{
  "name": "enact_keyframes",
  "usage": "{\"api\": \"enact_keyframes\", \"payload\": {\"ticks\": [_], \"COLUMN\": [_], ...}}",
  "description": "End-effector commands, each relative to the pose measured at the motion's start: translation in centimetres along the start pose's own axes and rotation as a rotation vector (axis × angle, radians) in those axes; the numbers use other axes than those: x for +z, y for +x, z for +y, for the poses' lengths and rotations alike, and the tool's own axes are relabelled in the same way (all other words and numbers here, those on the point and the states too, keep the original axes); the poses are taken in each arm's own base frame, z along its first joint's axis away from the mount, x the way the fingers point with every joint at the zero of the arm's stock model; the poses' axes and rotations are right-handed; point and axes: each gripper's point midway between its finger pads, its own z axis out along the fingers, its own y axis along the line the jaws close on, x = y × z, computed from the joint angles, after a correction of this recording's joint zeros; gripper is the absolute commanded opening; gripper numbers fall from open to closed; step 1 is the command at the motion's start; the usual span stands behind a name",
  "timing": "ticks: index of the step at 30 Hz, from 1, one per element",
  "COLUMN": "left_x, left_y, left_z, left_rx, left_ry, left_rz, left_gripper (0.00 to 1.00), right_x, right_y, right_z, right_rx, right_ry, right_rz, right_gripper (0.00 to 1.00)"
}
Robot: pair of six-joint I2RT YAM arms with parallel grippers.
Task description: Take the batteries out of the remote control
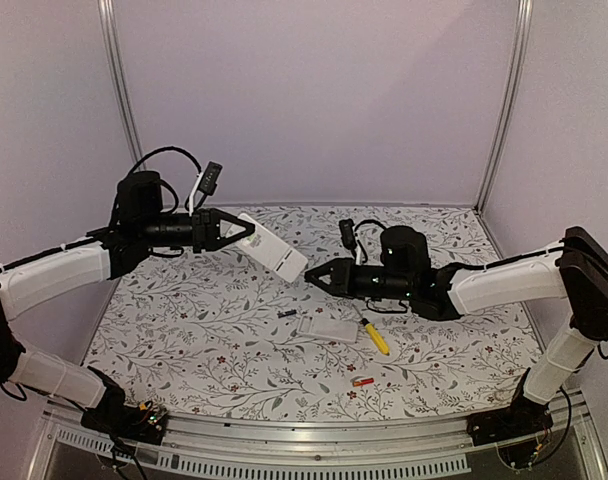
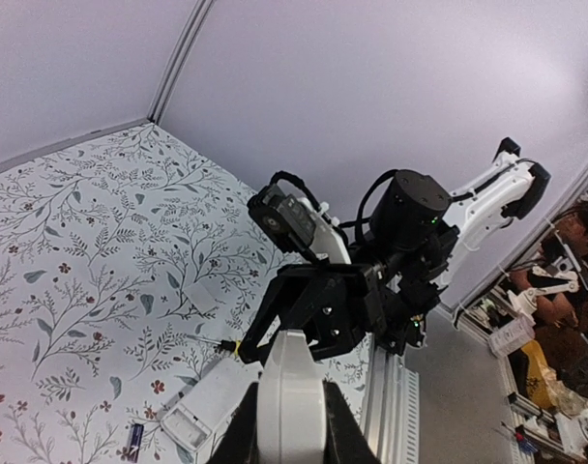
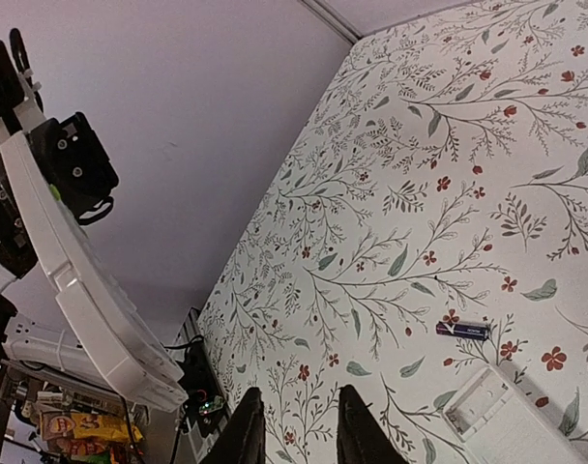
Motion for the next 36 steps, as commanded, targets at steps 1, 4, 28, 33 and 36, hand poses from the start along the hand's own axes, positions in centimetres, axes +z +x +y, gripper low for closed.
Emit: {"api": "enact_keyframes", "payload": {"ticks": [1,4,28,33,36], "left_x": [0.1,0.2,0.1,0.1,0.2], "left_y": [-1.2,-1.1,-0.6,-0.6,-0.6], "left_z": [-0.5,0.5,3.0,2.8,2.7], "left_rx": [0.029,0.013,-0.007,-0.004,-0.004], "left_ry": [0.007,-0.046,-0.275,-0.273,-0.272], "left_rz": [-0.02,-0.01,-0.032,-0.032,-0.031], "left_gripper": [0.0,0.0,0.0,0.0,0.0], "right_x": [-0.6,-1.2,3.1,3.7,4.1], "right_y": [-0.7,-0.8,-0.5,-0.4,-0.2], "right_z": [1.9,2.4,1.2,1.0,0.9], "right_rx": [-0.046,-0.066,0.111,0.134,0.139], "right_ry": [-0.074,-0.091,0.037,0.041,0.045], "right_rz": [-0.015,-0.031,0.022,0.027,0.034], "right_gripper": [0.28,0.36,0.7,0.7,0.7]}}
